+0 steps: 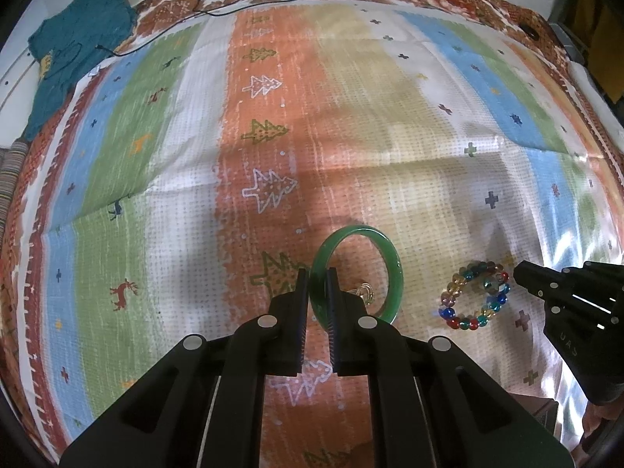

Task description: Organize jewelry

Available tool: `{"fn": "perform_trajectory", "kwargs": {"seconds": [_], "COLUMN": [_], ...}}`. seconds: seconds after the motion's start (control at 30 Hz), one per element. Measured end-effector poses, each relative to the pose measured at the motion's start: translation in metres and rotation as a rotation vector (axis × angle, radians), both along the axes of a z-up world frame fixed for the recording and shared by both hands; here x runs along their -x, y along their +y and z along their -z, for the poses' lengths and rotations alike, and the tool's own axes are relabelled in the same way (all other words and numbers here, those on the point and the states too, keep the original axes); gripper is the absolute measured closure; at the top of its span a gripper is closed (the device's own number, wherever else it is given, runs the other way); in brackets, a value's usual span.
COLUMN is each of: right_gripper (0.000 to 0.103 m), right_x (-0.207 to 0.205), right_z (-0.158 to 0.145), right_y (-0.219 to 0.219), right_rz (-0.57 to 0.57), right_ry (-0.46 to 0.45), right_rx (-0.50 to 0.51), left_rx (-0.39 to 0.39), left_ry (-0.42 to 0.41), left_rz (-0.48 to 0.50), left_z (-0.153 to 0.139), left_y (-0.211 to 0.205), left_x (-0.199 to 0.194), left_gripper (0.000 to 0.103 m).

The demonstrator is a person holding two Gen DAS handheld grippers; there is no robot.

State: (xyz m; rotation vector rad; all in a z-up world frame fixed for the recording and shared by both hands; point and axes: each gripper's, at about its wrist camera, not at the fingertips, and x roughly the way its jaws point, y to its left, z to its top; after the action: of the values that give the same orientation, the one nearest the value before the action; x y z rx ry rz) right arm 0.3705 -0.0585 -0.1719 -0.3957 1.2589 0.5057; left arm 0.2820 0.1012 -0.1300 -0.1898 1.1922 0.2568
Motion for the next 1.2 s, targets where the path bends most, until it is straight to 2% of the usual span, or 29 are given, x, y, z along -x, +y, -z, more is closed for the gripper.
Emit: {"fn": "perform_trajectory", "kwargs": {"seconds": [0.33,0.37,0.4,0.43,1.03,1.13,1.2], "right_gripper": [0.102,0.093,0.080,0.052,0.052,0.058,0.065], "right_x": [0.000,0.001,0.001,0.002,0.002,0.003,0.004], "right_z": [-0.001,-0.002,-0.002,-0.003,0.005,0.011,0.013], "right_y": [-0.003,-0.004,-0.004,-0.004,0.002,0.003,0.006], "right_rz": [0.023,0.023,0.024,0.022,0.007,-0.003,-0.012], "right_ry": [0.004,0.005,0.006,0.002,-0.012,-0.025,-0.042], "right_rx": [-0.005,-0.006,-0.007,-0.017,0.022,0.050,0.059], "left_rx": [-0.013,-0.013,-0.013,-0.012,-0.012,-0.018,-0.021], "left_ry": [0.001,0.001,0.000,0.000,0.004,0.009,0.015], "left_rz": [0.004,0.004,0.004,0.003,0.001,0.002,0.005], "left_z": [0.001,0.001,0.001,0.001,0.001,0.003,0.007], "left_y": [-0.001,-0.001,-0.001,-0.001,-0.001,0.000,0.000], "left_x": [-0.001,-0.001,-0.001,-0.001,-0.001,-0.002,-0.003], "left_gripper": [0.095,0.095,0.095,0.095,0.095,0.095,0.095]}}
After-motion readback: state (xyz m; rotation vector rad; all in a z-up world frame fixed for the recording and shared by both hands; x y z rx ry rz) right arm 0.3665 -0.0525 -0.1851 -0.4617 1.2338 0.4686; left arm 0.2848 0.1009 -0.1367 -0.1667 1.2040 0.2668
